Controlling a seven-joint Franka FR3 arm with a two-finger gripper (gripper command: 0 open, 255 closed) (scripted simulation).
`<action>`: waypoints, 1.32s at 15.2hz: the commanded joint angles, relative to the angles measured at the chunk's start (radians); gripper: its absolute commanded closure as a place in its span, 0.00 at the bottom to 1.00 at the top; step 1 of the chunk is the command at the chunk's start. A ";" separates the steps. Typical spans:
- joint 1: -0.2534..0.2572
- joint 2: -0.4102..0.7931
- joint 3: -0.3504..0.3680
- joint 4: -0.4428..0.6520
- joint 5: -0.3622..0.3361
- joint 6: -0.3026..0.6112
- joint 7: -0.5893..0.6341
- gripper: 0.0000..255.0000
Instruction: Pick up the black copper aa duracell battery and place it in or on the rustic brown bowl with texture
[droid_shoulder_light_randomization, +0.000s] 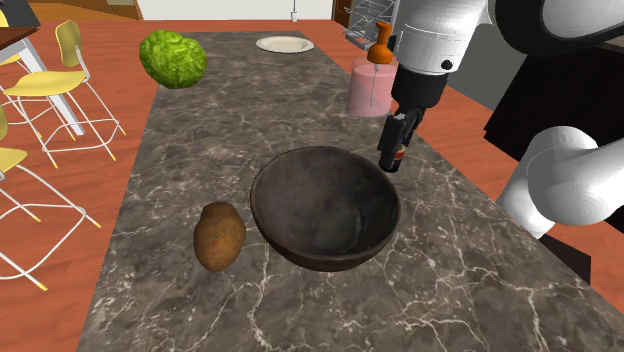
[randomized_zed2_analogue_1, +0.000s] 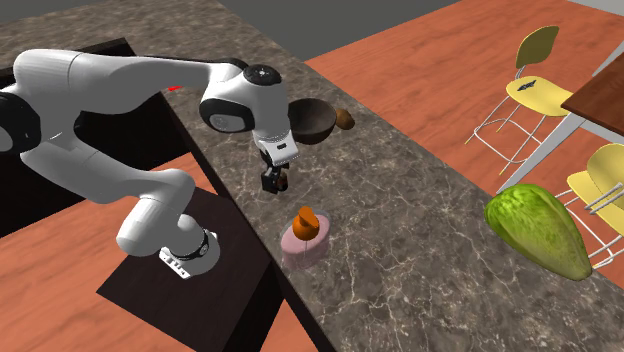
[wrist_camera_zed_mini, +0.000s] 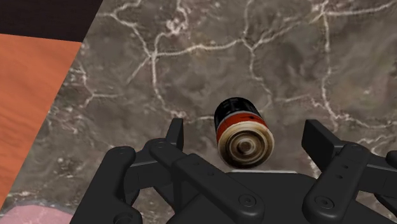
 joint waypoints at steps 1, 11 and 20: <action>0.001 -0.002 0.000 -0.004 0.001 0.003 0.000 0.00; 0.001 -0.002 0.000 -0.004 0.001 0.002 -0.001 1.00; -0.005 -0.001 -0.015 0.062 -0.014 -0.063 0.004 1.00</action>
